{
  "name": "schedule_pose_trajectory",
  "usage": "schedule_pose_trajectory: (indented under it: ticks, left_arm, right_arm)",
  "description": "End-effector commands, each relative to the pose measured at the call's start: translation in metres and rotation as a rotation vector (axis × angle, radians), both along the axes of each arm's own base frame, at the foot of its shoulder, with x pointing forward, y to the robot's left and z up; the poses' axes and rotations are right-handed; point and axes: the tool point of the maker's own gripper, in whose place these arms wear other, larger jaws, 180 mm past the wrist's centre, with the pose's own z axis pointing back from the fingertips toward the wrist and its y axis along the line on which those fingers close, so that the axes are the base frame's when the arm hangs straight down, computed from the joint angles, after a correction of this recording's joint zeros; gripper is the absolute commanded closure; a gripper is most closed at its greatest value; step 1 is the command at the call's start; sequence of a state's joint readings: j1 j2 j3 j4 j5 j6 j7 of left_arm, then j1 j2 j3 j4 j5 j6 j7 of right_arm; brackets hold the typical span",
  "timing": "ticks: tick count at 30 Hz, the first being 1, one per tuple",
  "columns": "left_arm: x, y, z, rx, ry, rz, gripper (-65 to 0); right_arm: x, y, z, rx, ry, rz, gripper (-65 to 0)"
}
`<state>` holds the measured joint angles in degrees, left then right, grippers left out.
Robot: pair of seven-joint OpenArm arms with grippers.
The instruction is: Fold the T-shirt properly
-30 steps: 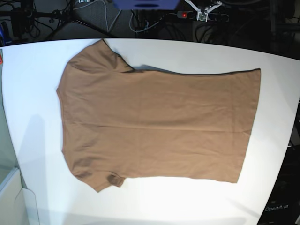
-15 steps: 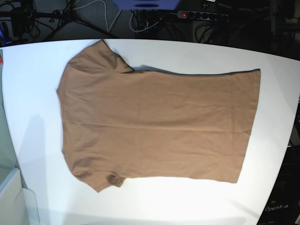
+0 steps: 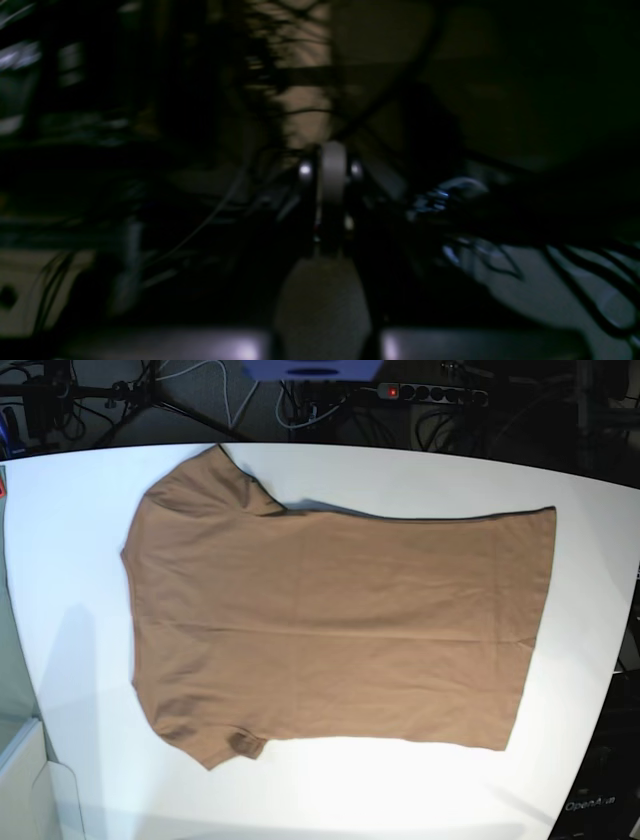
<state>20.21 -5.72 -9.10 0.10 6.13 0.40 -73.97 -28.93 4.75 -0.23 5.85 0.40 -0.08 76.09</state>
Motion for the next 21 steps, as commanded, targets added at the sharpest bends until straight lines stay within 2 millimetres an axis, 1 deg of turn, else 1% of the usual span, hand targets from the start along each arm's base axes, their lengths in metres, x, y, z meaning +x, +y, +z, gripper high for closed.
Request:
schedule_pose_trajectory:
  ticks: [1, 2, 7, 9, 11, 14, 17, 18, 20, 21]
  left_arm:
    - [-0.007, 0.005, 0.005, 0.010, -0.011, 0.013, -0.9]
    - [-0.007, 0.006, 0.005, 0.012, -0.012, 0.022, -0.9]
    - [-0.007, 0.007, 0.005, 0.012, -0.013, 0.023, -1.0]
    - [-0.007, 0.005, 0.005, 0.004, -0.012, 0.015, -1.0]
    - [-0.006, -0.001, 0.004, -0.036, -0.013, 0.001, -1.0]
    - [-0.007, -0.002, 0.004, -0.074, -0.016, 0.020, -1.0]
    - [-0.018, -0.002, 0.005, -0.079, 0.002, 0.024, -1.0]
    - [-0.020, -0.002, 0.006, -0.079, 0.007, 0.024, -1.0]
    - [-0.036, -0.002, 0.007, -0.078, 0.034, 0.026, -1.0]
    - [-0.036, -0.002, 0.010, -0.076, 0.022, 0.021, -1.0]
  right_arm:
    - [-0.008, -0.003, 0.010, -0.009, -0.023, 0.009, -0.4]
    - [-0.004, -0.004, 0.014, -0.012, -0.049, 0.015, -0.6]
    - [0.000, -0.005, 0.029, -0.020, -0.109, 0.035, -0.7]
    - [-0.001, -0.005, 0.032, -0.020, -0.115, 0.037, -0.7]
    - [-0.002, -0.005, 0.032, -0.020, -0.111, 0.037, -0.7]
    - [-0.003, -0.004, 0.032, -0.018, -0.110, 0.037, -0.7]
    - [-0.007, -0.003, 0.033, -0.017, -0.104, 0.039, -0.7]
    - [-0.005, -0.003, 0.033, -0.017, -0.109, 0.041, -0.7]
    - [0.000, -0.002, 0.036, -0.017, -0.129, 0.047, -0.7]
    - [0.002, -0.002, 0.037, -0.017, -0.136, 0.049, -0.7]
